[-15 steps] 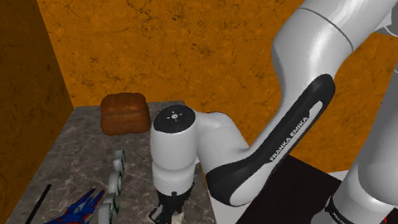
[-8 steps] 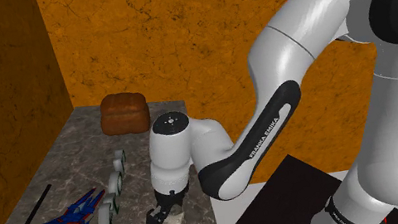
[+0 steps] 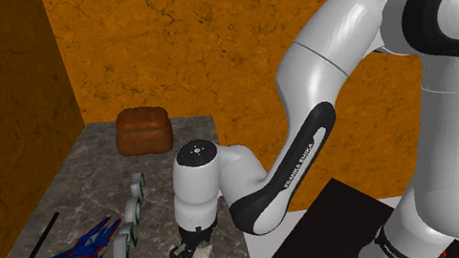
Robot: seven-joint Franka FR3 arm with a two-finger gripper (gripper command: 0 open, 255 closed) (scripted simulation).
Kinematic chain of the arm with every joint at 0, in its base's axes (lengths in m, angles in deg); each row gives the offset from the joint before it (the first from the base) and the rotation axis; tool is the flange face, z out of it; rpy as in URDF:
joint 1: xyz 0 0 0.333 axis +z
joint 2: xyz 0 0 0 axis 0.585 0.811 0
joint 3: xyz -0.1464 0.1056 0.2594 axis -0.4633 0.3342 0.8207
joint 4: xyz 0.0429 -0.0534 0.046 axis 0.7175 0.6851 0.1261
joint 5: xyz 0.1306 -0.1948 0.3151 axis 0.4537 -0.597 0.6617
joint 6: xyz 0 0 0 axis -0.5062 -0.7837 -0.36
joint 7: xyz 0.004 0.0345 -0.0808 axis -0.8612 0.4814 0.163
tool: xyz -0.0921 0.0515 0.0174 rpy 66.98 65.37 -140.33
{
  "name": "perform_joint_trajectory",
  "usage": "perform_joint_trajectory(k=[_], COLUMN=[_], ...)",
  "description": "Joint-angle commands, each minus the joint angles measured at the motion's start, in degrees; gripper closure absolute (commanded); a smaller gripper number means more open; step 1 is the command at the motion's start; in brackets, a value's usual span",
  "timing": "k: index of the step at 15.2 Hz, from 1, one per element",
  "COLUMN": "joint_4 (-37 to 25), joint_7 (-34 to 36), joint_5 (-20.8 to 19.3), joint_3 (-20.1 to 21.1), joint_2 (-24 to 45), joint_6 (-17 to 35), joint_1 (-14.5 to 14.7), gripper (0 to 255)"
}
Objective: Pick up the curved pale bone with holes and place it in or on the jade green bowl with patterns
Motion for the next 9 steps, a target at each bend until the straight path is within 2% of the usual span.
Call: perform_joint_trajectory(k=[1, 3, 4, 9], joint_4=[-0.03, -0.02, -0.02, -0.03], joint_7=[0.05, 0.03, 0.03, 0.03], joint_5=[-0.07, -0.05, -0.05, -0.06], joint_3=[-0.05, -0.04, -0.04, -0.04], joint_2=[0.06, 0.04, 0.04, 0.05], joint_6=[0.02, 0.02, 0.02, 0.01], joint_1=[0.05, 0.03, 0.03, 0.04], gripper=[0, 0, 255, 255])
